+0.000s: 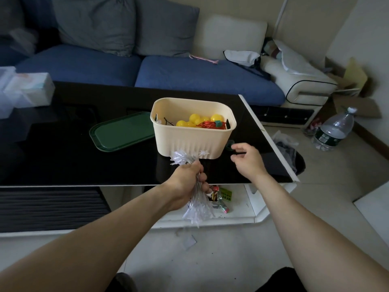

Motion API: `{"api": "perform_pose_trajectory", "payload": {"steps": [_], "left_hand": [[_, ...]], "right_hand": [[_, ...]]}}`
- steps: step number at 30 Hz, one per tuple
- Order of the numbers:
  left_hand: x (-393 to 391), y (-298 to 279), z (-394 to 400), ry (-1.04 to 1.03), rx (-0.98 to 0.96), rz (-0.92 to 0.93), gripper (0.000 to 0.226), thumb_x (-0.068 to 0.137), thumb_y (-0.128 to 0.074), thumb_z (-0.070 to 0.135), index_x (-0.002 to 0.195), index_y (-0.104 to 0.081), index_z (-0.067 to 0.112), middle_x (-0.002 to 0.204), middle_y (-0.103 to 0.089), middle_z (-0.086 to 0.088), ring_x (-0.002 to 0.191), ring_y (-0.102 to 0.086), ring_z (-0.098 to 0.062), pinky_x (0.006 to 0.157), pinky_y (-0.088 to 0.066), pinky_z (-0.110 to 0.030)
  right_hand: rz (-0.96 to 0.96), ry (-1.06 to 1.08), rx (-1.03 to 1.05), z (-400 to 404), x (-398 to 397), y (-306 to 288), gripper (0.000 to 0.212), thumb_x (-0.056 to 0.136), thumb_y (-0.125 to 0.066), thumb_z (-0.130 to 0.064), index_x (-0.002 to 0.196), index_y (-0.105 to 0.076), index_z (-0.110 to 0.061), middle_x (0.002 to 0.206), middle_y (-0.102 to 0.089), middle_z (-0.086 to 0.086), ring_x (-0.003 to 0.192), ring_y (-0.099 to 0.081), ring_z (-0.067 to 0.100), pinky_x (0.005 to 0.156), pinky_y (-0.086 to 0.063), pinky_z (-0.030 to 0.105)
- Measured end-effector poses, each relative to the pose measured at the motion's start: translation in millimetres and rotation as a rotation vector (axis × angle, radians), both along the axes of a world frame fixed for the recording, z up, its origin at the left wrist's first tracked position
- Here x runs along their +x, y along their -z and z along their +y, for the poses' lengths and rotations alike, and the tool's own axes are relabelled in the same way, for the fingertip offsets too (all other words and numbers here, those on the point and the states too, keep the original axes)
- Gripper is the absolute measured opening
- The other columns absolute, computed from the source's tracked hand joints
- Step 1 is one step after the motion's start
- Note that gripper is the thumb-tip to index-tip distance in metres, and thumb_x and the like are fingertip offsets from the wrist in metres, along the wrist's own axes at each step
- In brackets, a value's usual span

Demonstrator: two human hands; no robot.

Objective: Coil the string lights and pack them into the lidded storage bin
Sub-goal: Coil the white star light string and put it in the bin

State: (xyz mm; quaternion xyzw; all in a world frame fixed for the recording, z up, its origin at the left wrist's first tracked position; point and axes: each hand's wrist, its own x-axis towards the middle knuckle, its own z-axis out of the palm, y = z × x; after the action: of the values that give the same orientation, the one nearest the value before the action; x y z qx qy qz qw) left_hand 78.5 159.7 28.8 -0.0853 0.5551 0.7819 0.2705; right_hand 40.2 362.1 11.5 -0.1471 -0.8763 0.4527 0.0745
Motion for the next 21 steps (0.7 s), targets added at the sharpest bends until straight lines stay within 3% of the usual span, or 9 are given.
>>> {"api": "perform_pose_trajectory", "payload": {"steps": [4,7,13,18,21], "left_hand": [[-4.5,4.1,6.3,-0.005,0.01,-0.035,0.033,0.109,-0.03,0.028,0.082,-0.042,0.013,0.052,-0.035,0.004,0.042,-0.031,-0.013,0.055,-0.041,-0.033],[-6.4,2.7,9.1,0.026,-0.045,-0.044,0.036,0.108,-0.032,0.031,0.087,-0.05,0.009,0.055,-0.034,0.003,0.043,-0.03,-0.013,0.056,-0.037,-0.032],[-0.7,-3.9,18.9,0.121,-0.006,-0.065,0.037,0.109,-0.029,0.03,0.077,-0.041,0.015,0.055,-0.03,0.002,0.046,-0.028,-0.014,0.055,-0.038,-0.032],[-0.8,-0.3,21.5,0.135,-0.022,-0.092,0.035,0.109,-0.029,0.028,0.078,-0.039,0.014,0.056,-0.028,0.001,0.045,-0.027,-0.015,0.053,-0.038,-0.032],[-0.7,0.7,20.6,0.147,-0.038,-0.093,0.035,0.108,-0.029,0.027,0.077,-0.038,0.015,0.056,-0.027,0.001,0.044,-0.026,-0.014,0.052,-0.037,-0.031]], "right_hand": [[-0.141,-0.128,0.244,10.4,-26.1,-1.1,0.061,0.092,-0.057,0.003,0.146,-0.047,-0.024,0.159,-0.028,0.002,0.146,-0.033,0.028,0.116,-0.036,0.044],[-0.209,-0.206,0.37,16.8,-36.9,-5.6,0.068,0.089,-0.053,0.008,0.147,-0.046,-0.027,0.164,-0.022,-0.003,0.15,-0.023,0.028,0.119,-0.03,0.053],[-0.261,-0.217,0.525,25.9,-42.2,-2.6,0.054,0.095,-0.062,-0.008,0.146,-0.047,-0.017,0.15,-0.044,0.008,0.134,-0.049,0.027,0.108,-0.044,0.038],[-0.19,-0.188,0.591,21.6,-34.7,6.6,0.018,0.095,-0.065,-0.015,0.112,-0.07,-0.013,0.126,-0.059,0.01,0.112,-0.06,0.024,0.093,-0.05,0.033],[-0.059,0.0,0.487,15.3,-29.9,13.3,0.017,0.089,-0.07,-0.012,0.104,-0.062,-0.013,0.124,-0.051,0.01,0.11,-0.057,0.025,0.082,-0.044,0.029]]}}
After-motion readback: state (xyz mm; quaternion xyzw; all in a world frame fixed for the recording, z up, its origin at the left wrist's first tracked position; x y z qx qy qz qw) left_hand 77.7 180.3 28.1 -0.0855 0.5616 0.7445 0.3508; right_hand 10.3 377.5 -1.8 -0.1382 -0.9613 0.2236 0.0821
